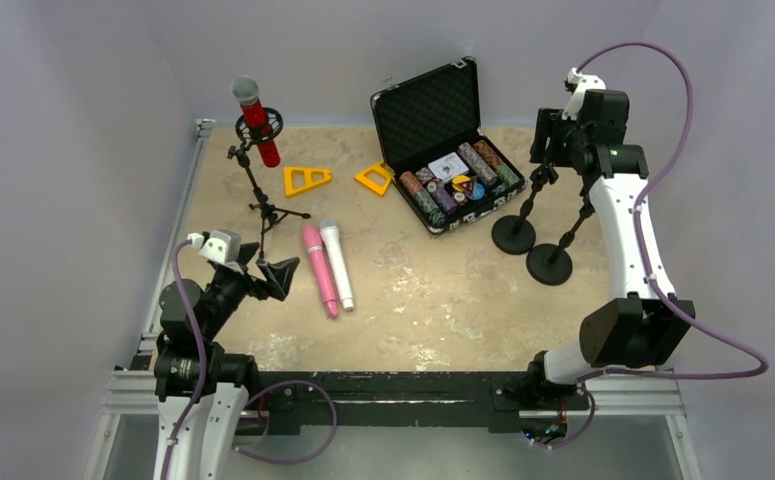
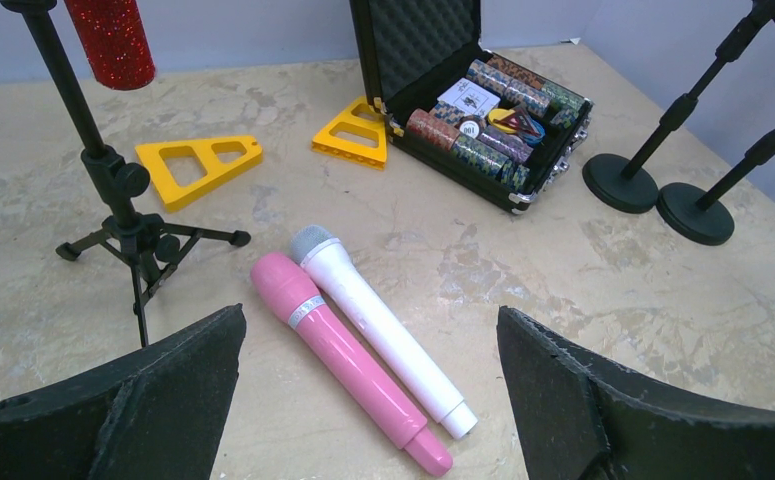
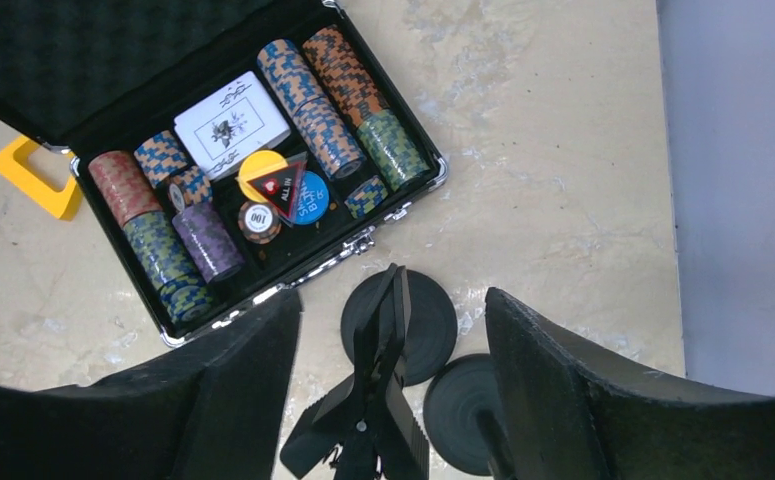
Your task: Attach the microphones to the stand
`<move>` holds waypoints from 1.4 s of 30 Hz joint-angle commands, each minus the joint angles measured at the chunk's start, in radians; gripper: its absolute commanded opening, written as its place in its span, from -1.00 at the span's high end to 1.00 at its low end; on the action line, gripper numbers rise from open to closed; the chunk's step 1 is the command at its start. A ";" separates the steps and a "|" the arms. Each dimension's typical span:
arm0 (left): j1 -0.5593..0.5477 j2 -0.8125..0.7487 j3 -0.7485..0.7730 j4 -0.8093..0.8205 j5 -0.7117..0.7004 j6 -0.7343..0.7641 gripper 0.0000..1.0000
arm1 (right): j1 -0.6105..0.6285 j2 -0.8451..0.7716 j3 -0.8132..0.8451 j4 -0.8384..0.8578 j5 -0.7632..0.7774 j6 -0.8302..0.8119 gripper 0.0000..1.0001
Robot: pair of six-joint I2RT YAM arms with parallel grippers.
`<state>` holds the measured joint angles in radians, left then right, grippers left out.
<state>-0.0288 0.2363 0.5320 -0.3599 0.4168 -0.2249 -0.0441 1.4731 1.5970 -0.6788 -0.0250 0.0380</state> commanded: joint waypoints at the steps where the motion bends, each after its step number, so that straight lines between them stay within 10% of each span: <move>1: -0.005 0.006 0.006 0.036 0.013 -0.001 -0.99 | 0.004 0.003 0.033 0.053 0.038 -0.020 -0.34; 25: -0.005 0.008 0.014 0.023 0.002 0.004 -0.99 | 0.036 -0.100 -0.023 0.013 -0.102 -0.130 0.87; 42: -0.005 0.025 0.020 0.019 0.016 0.006 -0.99 | 0.316 -0.250 -0.055 -0.206 -0.561 -0.529 0.99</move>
<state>-0.0288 0.2474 0.5320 -0.3611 0.4168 -0.2245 0.1841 1.2121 1.5112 -0.8310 -0.4210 -0.3088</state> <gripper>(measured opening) 0.993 0.224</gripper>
